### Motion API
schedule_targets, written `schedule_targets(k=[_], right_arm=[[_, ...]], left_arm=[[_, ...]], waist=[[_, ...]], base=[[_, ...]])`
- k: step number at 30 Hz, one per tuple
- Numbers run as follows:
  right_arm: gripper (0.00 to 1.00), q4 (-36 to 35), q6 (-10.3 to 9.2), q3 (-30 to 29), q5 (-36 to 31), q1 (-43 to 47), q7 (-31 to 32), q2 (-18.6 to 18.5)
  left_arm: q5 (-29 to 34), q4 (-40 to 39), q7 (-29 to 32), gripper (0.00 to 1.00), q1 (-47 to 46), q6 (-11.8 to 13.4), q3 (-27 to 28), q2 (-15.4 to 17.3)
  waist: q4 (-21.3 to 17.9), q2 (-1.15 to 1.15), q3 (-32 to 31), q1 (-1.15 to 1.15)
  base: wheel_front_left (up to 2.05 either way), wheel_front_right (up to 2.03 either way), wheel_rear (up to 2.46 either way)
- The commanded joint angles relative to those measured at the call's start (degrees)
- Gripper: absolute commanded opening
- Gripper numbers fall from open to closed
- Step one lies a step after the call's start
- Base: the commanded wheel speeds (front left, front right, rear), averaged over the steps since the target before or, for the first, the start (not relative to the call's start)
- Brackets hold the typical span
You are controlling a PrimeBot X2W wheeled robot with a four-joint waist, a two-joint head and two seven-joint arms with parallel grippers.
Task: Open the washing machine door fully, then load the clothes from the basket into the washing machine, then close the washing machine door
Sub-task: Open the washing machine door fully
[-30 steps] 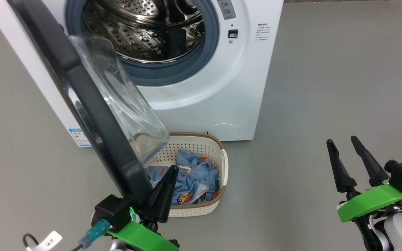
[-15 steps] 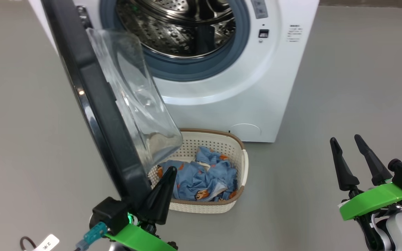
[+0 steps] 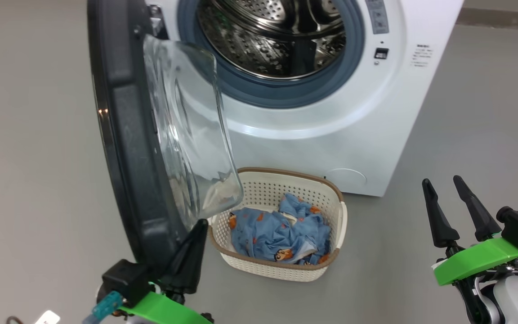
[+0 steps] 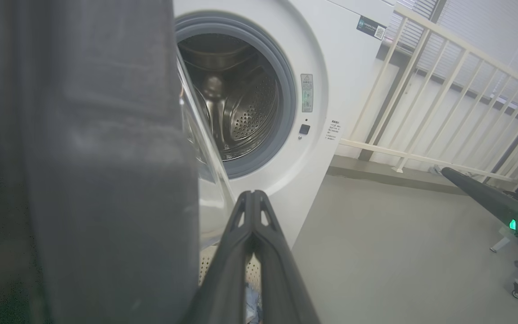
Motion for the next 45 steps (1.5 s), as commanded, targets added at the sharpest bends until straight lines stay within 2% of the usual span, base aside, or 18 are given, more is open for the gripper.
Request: schedule_targets(k=[1,13,18,29,35,45], right_arm=[[1.0,-1.1,0.32,0.8,0.3,0.1,-0.7,-0.6],[1.0,-1.0,0.32,0.7,0.7,0.7,-0.7,0.5],[1.0,-1.0,0.32,0.6,0.7,0.6,-0.7,0.9],[1.0,-1.3,0.32,0.0,0.1,-0.3,-0.7,1.3],[1.0,-1.6,0.32,-0.3,-0.2,-1.7,-0.7,1.1],[1.0,-1.7,0.32,0.3,-0.4,-3.8,-0.7,0.6]], left_arm=[[-0.6,-1.9,0.0,0.0,-1.4,1.3,4.0,2.0],[-1.8,-2.2,3.0,0.0,0.0,4.3,6.4,4.3],[-3.7,-0.7,5.3,0.0,-1.6,4.4,8.5,6.0],[-6.9,6.1,6.8,0.0,-8.0,2.4,12.9,10.3],[-8.2,13.5,6.9,0.0,-13.3,0.2,14.6,13.0],[-9.0,24.5,7.0,0.0,-21.7,-1.9,16.5,17.5]], waist=[[1.5,0.0,-1.1,0.0],[6.7,0.0,-2.6,0.0],[9.1,0.0,-2.3,0.0],[12.6,0.0,0.1,0.0],[13.7,0.0,2.6,0.0],[14.0,0.0,5.5,0.0]], base=[[0.0,0.0,0.0],[0.0,0.0,0.0],[0.0,0.0,0.0],[0.0,0.0,0.0],[0.0,0.0,0.0],[0.0,0.0,0.0]])
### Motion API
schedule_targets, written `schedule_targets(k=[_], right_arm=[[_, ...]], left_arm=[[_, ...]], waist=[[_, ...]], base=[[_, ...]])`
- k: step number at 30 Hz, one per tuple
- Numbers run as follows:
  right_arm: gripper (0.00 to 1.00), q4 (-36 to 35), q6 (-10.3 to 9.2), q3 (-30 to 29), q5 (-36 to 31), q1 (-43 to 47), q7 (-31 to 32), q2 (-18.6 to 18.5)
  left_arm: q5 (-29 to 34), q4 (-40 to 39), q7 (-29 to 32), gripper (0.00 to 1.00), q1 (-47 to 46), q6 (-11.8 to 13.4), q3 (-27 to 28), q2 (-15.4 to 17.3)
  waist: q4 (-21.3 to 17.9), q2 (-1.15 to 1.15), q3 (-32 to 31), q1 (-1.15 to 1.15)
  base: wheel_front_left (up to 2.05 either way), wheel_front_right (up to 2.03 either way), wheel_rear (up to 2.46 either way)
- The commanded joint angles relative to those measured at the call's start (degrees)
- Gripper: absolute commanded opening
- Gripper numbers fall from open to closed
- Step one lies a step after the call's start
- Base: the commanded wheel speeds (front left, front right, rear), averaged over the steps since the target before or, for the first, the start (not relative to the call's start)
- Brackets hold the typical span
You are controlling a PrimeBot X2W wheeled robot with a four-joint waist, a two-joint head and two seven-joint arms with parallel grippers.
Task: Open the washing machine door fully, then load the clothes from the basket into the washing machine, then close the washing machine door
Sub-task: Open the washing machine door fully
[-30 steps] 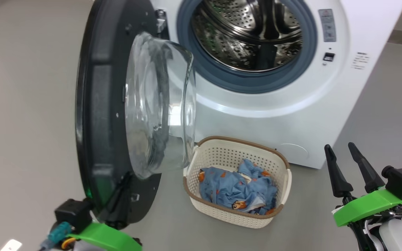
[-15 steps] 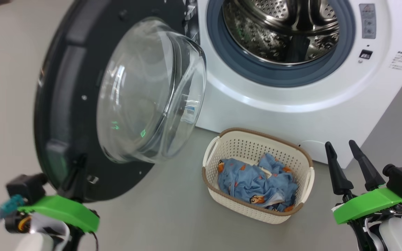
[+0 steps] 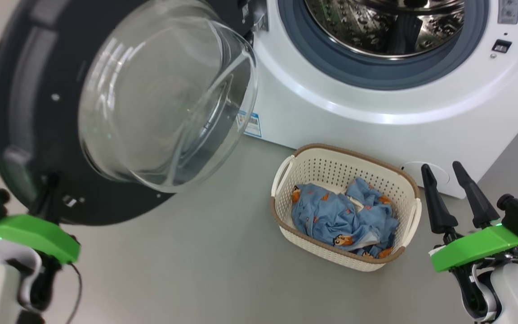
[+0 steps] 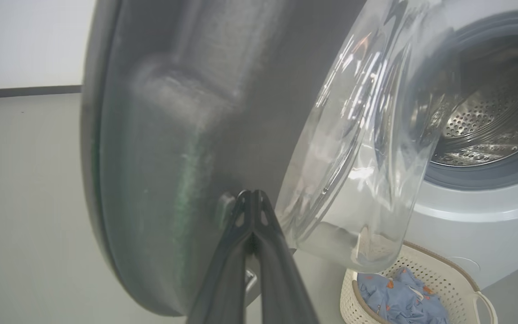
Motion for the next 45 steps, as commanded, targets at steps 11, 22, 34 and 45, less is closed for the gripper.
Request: schedule_targets(k=[11,22,34,45], right_arm=[[1.0,-1.6,0.32,1.2,-0.7,-3.9,-0.5,-2.1],[1.0,-1.0,0.32,2.0,-0.8,-5.8,-0.5,-2.7],[1.0,-0.9,0.32,1.4,-0.8,-5.3,-0.5,-2.1],[1.0,-0.8,0.32,0.9,-0.4,-4.2,-0.5,-1.6]], left_arm=[[0.3,10.8,-1.4,0.0,-13.2,-2.6,2.1,7.9],[0.9,20.6,-2.9,0.0,-21.7,-3.5,0.6,9.8],[0.7,26.0,-5.4,0.0,-23.6,-4.1,-1.3,9.1],[-0.5,25.6,-8.1,0.0,-20.3,-4.3,-4.7,9.0]], waist=[[-0.6,0.0,5.3,0.0],[-1.1,0.0,7.0,0.0],[-1.0,0.0,6.0,0.0],[-1.6,0.0,3.9,0.0]], base=[[0.0,0.0,0.0],[0.0,0.0,0.0],[0.0,0.0,0.0],[0.0,0.0,0.0]])
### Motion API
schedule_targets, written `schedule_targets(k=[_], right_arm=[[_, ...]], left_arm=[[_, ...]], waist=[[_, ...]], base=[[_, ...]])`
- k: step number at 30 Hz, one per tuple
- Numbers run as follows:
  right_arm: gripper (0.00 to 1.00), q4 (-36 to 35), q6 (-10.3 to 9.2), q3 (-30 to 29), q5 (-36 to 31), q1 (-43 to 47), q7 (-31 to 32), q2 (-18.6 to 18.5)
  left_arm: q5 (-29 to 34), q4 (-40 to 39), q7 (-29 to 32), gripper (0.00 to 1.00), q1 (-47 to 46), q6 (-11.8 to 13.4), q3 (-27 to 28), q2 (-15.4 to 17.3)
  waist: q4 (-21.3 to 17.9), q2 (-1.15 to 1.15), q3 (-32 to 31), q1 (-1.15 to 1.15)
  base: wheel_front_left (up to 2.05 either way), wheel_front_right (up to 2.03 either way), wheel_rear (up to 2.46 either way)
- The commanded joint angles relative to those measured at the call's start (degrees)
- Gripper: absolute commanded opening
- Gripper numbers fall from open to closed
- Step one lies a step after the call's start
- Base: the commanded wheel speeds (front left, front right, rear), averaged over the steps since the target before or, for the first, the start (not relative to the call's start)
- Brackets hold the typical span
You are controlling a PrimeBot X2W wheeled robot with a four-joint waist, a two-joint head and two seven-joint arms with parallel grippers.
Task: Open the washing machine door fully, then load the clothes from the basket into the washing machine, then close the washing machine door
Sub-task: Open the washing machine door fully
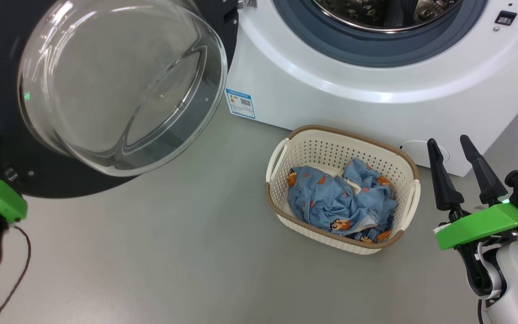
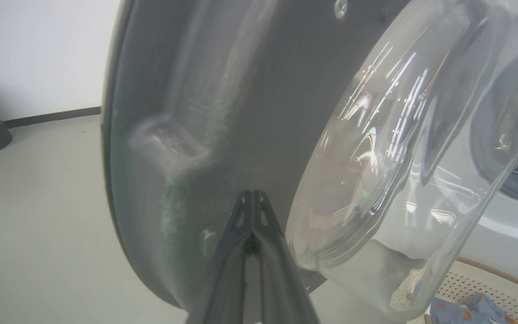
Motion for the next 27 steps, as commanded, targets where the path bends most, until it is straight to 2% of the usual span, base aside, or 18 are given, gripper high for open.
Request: schedule_targets(k=[1,8,9,10,11,18,24,27], right_arm=[[1.0,-1.2,0.32,0.7,0.1,0.5,-0.5,-0.1],[1.0,-1.5,0.32,1.0,0.2,1.7,-0.5,0.2],[1.0,-1.5,0.32,1.2,0.2,1.8,-0.5,0.1],[1.0,-1.4,0.32,1.2,0.2,1.8,-0.5,0.0],[1.0,-1.5,0.32,1.2,0.2,1.9,-0.5,0.0],[1.0,-2.2,0.32,1.3,0.4,3.1,-0.5,0.1],[1.0,-3.7,0.32,2.1,0.8,4.0,-0.5,-0.1],[1.0,-4.2,0.32,2.5,0.9,4.2,-0.5,-0.2]], left_arm=[[-0.8,-1.8,-0.8,0.0,0.7,0.1,0.9,3.8],[-1.9,-5.3,-2.3,0.0,4.8,0.1,-1.6,4.6],[-2.0,-5.9,-2.5,0.16,5.3,0.1,-1.8,4.7],[-2.1,-6.5,-2.7,0.46,6.0,0.1,-2.0,4.8],[-2.2,-7.2,-2.9,1.0,6.6,0.1,-2.0,4.8],[-1.9,-14.3,-4.2,1.0,11.5,1.0,-1.8,4.6],[-2.0,-22.0,-4.4,1.0,16.4,3.4,-1.1,3.8],[-2.4,-27.2,-4.5,1.0,19.9,5.5,-0.2,3.4]], waist=[[-0.4,0.0,-0.7,0.0],[-1.6,0.0,-1.7,0.0],[-1.9,0.0,-1.9,0.0],[-2.2,0.0,-2.0,0.0],[-2.5,0.0,-2.2,0.0],[-4.5,0.0,-4.0,0.0],[-6.5,0.0,-5.3,0.0],[-8.1,0.0,-5.8,0.0]], base=[[0.0,0.0,0.0],[0.0,0.0,0.0],[0.0,0.0,0.0],[0.0,0.0,0.0],[0.0,0.0,0.0],[0.0,0.0,0.0],[0.0,0.0,0.0],[0.0,0.0,0.0]])
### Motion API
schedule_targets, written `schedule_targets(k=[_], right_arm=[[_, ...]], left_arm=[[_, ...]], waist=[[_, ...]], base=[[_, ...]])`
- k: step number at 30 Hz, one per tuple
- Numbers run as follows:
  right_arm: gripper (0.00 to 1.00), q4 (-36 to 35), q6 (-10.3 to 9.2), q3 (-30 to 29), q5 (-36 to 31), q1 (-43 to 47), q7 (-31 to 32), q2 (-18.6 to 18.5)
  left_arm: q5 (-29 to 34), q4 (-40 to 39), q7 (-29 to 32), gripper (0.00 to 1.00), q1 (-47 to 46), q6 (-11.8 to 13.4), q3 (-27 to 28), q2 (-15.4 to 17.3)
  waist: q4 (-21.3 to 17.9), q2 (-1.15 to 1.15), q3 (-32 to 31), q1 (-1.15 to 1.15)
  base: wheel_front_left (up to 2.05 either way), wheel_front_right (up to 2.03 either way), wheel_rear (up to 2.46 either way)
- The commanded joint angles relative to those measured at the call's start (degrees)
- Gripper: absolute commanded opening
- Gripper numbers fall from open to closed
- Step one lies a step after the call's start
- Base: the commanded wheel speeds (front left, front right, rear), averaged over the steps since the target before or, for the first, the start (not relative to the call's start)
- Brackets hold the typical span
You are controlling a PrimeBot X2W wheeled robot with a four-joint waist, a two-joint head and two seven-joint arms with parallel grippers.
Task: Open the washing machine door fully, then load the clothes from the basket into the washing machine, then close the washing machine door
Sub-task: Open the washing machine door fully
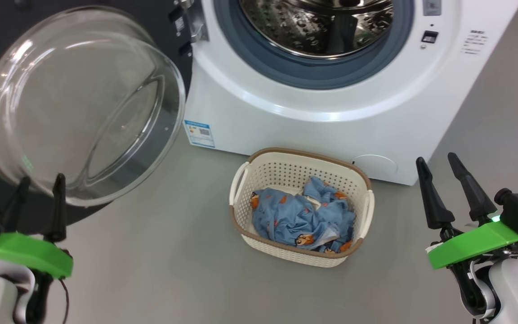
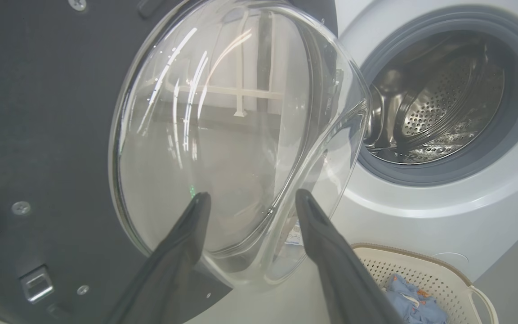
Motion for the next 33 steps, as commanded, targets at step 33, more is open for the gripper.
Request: schedule_targets(k=[33], right_arm=[[1.0,-0.9,0.32,4.9,0.3,0.1,-0.5,-3.4]], left_arm=[[2.6,-25.4,-0.8,1.0,16.7,9.5,2.9,-2.0]], waist=[[-17.6,0.0,-4.5,0.01]], base=[[0.0,0.0,0.0]])
